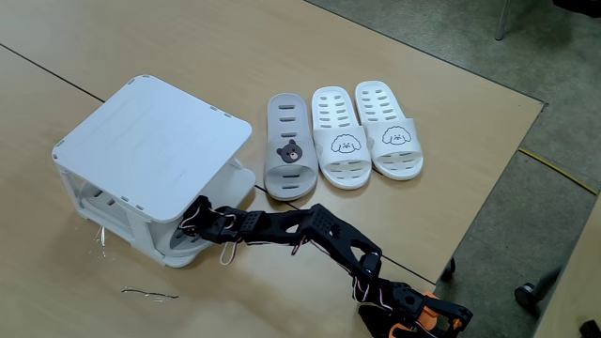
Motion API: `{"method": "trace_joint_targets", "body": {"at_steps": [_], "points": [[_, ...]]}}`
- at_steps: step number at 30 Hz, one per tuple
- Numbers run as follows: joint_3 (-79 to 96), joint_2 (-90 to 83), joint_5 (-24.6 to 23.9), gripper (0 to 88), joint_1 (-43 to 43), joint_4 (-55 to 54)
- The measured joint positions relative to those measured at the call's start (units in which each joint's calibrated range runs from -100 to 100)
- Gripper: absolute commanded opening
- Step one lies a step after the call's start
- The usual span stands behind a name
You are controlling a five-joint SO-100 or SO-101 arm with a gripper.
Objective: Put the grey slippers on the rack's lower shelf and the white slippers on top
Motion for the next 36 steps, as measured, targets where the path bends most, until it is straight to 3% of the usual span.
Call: {"method": "trace_joint_targets", "body": {"at_steps": [18, 20, 22, 29, 32, 36], "points": [[57.1, -44.4, 0.0, 23.7, 0.0, -1.5], [64.6, -52.3, 0.0, 14.1, 0.0, -3.0], [73.9, -61.6, 0.0, 0.5, 0.0, -6.7], [99.1, -72.1, 0.0, 0.6, 5.0, -29.5], [111.0, -72.1, 0.0, 0.6, 3.7, -35.3], [112.9, -68.6, 0.0, 0.6, 3.0, -38.2]]}}
